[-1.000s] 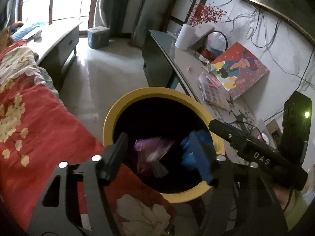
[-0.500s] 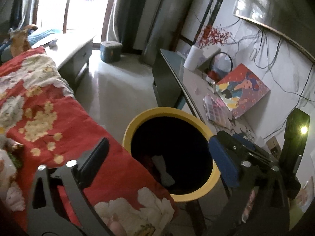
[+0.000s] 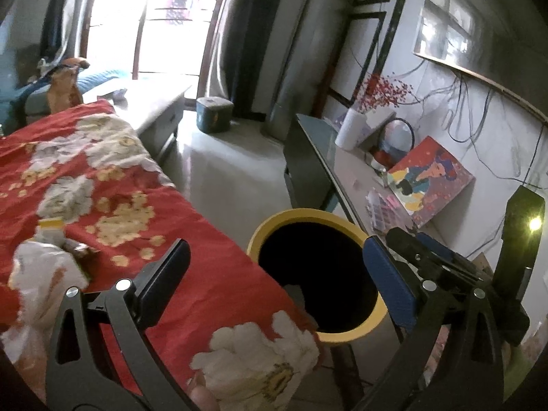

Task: Collect trash
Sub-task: 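Move both open tools back over the remaining trash on the bedspread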

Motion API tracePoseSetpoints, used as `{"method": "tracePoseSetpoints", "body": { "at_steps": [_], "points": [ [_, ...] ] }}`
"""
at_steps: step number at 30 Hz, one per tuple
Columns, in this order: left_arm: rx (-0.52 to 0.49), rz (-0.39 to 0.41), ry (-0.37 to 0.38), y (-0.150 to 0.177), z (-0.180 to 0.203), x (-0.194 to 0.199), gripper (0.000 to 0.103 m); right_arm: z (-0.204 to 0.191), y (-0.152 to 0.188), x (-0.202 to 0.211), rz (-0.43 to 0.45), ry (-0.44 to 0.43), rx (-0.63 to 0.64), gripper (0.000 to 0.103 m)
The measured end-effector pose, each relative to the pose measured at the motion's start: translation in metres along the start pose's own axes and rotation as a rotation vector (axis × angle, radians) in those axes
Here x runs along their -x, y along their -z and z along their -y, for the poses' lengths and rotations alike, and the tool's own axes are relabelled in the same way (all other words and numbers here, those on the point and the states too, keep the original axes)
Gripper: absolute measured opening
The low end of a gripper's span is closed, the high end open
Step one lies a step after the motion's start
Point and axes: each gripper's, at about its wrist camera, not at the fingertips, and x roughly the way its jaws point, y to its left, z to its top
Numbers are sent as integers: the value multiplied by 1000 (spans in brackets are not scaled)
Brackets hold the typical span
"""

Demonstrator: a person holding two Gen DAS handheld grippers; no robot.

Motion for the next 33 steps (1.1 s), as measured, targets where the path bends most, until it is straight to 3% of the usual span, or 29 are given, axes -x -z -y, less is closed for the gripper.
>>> {"method": "tracePoseSetpoints", "body": {
  "at_steps": [14, 33],
  "points": [
    [65, 91, -97, 3, -44, 52, 93, -53, 5, 9, 16, -86, 79, 88],
    [122, 136, -254, 19, -109, 108, 93, -133, 26, -5, -57, -228, 200, 88]
  ]
}}
